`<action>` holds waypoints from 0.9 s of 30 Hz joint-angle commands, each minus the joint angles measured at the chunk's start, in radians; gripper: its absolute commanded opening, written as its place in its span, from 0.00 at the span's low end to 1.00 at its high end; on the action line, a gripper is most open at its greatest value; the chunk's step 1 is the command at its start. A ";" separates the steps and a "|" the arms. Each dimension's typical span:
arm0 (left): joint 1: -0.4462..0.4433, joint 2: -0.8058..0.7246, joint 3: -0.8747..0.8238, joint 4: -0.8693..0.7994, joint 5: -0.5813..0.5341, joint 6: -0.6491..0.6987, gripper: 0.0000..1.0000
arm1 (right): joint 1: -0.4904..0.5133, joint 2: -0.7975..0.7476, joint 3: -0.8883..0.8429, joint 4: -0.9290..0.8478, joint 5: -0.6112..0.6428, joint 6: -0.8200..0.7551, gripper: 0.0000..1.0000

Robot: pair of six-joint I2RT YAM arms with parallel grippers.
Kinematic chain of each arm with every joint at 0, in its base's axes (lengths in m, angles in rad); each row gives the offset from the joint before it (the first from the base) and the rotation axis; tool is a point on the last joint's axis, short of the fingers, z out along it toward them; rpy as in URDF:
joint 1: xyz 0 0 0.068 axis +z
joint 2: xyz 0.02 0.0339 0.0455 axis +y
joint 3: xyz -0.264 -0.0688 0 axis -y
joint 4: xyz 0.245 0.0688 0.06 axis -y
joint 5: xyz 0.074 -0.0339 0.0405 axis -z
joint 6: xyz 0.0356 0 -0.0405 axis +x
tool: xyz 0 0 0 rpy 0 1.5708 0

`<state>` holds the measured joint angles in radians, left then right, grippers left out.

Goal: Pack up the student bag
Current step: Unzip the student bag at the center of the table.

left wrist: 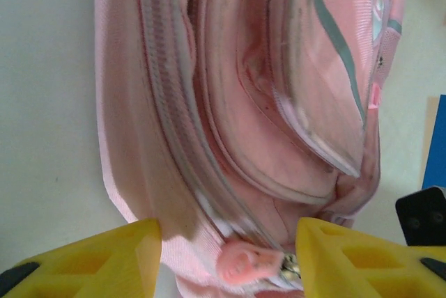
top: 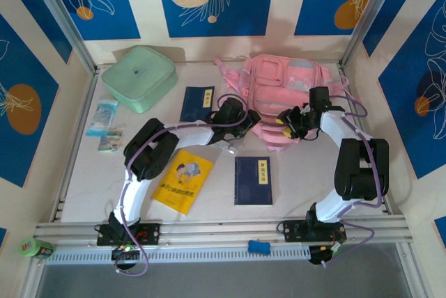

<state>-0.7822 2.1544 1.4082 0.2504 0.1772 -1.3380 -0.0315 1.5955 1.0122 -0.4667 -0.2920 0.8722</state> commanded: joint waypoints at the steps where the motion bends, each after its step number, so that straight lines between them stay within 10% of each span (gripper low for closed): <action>1: -0.002 0.019 0.053 0.045 0.022 0.003 0.52 | 0.005 0.006 -0.002 -0.003 -0.001 0.003 0.48; 27: -0.007 -0.034 0.060 -0.034 0.038 0.125 0.35 | 0.005 0.006 -0.024 -0.001 0.025 -0.006 0.47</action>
<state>-0.7822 2.1670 1.4315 0.2440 0.1951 -1.2518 -0.0299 1.5955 1.0008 -0.4591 -0.2726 0.8719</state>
